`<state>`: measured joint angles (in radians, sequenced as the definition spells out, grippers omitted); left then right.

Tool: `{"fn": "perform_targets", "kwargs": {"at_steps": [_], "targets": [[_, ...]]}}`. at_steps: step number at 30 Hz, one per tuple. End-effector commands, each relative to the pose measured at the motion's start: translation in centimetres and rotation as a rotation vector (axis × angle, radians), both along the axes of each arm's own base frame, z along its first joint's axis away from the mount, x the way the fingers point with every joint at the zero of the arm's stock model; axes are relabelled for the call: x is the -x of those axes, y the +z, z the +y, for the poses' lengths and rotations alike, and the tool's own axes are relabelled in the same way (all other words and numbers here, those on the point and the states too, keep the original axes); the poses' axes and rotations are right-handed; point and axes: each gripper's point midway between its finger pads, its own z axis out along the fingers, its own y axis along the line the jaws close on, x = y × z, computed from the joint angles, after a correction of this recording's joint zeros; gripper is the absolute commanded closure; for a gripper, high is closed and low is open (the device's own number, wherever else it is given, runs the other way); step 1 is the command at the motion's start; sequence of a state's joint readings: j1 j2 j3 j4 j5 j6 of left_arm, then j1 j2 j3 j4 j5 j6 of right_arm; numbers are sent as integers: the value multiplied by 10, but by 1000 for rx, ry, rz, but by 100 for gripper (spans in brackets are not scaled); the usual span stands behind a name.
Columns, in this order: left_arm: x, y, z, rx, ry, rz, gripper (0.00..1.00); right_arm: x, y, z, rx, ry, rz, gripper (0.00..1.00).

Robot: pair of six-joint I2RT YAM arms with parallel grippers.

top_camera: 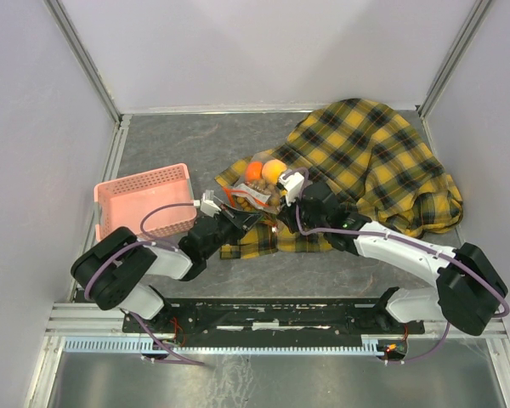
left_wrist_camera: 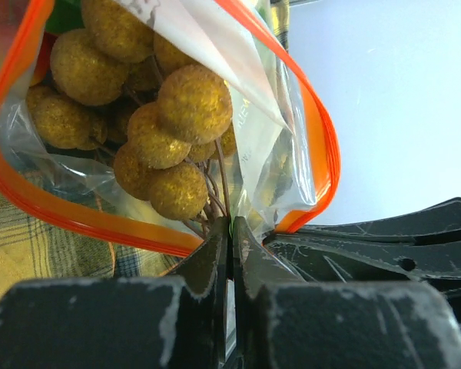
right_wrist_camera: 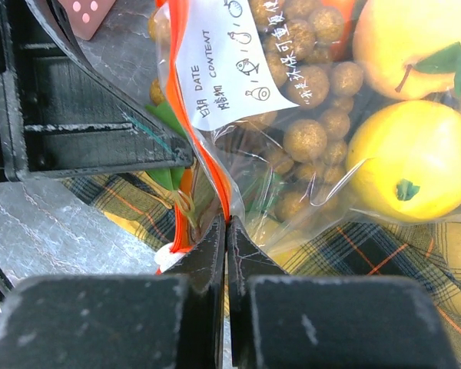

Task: Open the zip-top bag and remove the fake food
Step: Pick up the fake fruit from the zipper food storage bag.

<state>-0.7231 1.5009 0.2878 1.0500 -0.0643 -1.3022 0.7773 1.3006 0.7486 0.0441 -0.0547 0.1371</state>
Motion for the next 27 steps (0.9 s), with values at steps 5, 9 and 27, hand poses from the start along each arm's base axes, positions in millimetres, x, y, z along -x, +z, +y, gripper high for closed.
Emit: {"fn": "perform_targets", "kwargs": {"at_steps": [5, 9, 27], "targets": [[-4, 32, 14, 97, 49, -70, 97, 18, -1, 5, 0, 84, -14, 98], [-9, 34, 12, 107, 54, -76, 97, 29, -2, 15, -7, 147, -17, 98], [-17, 17, -1, 122, 35, -47, 97, 40, -5, 29, -49, 224, 3, 98]]}}
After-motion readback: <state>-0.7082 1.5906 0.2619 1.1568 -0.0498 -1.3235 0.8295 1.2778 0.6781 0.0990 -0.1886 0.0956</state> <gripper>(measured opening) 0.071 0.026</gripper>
